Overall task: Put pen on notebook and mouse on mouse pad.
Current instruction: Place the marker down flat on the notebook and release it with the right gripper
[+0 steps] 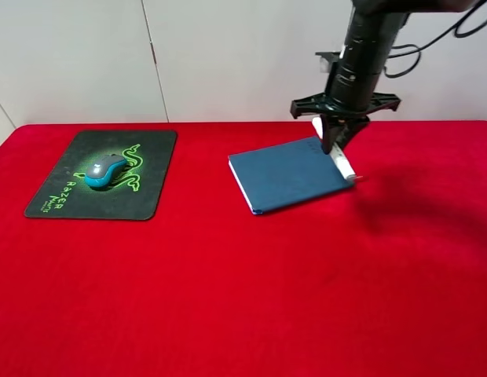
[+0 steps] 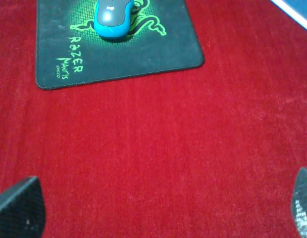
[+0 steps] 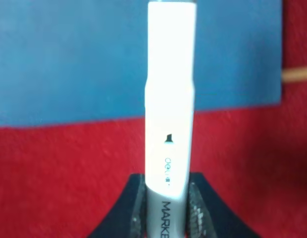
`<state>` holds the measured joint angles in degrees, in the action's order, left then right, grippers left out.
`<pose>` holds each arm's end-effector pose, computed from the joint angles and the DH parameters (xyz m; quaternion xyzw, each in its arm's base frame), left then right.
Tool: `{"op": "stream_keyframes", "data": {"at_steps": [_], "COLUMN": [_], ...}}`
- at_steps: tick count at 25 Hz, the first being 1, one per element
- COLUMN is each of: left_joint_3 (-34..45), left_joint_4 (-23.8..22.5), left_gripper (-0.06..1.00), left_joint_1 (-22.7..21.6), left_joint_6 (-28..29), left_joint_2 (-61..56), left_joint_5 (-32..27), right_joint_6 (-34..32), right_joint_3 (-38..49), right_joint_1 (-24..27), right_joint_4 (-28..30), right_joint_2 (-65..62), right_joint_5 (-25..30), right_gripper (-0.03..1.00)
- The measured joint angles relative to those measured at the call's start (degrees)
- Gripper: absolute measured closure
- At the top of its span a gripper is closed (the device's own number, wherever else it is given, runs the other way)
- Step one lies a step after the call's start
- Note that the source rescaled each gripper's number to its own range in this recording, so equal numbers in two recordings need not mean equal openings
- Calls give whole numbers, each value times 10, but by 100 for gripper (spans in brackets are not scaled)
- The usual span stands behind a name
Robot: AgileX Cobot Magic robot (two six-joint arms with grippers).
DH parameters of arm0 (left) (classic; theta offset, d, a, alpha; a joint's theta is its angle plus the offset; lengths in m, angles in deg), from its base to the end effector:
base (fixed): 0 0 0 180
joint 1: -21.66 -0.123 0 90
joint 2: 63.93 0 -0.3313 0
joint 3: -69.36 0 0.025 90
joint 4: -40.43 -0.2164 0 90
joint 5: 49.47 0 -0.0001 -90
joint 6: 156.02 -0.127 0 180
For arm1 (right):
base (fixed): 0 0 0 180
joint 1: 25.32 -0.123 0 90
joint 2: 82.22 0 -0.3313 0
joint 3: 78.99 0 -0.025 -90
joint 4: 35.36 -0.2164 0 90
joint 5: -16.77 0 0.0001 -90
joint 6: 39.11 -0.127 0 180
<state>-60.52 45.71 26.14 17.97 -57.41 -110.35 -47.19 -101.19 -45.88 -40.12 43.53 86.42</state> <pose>-0.0505 -0.0063 0.2421 0.0798 0.8504 -0.0391 0.5186 0.3943 0.1584 0.2398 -0.0964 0.9928 0.0531 0.0476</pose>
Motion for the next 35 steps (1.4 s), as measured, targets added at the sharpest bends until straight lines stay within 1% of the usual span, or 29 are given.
{"op": "stream_keyframes", "data": {"at_steps": [7, 14, 35], "left_joint_3": [0, 0, 0], "left_joint_4": [0, 0, 0], "left_gripper": [-5, -5, -5], "left_joint_1": [0, 0, 0], "left_joint_6": [0, 0, 0], "left_joint_2": [0, 0, 0], "left_joint_5": [1, 1, 1], "right_joint_6": [6, 11, 26], "right_joint_3": [-84, -147, -151], "right_joint_1": [0, 0, 0], "right_joint_4": [-30, -34, -32], "right_joint_2": [73, 134, 177], "right_joint_5": [1, 1, 1], "right_gripper": [97, 97, 97]}}
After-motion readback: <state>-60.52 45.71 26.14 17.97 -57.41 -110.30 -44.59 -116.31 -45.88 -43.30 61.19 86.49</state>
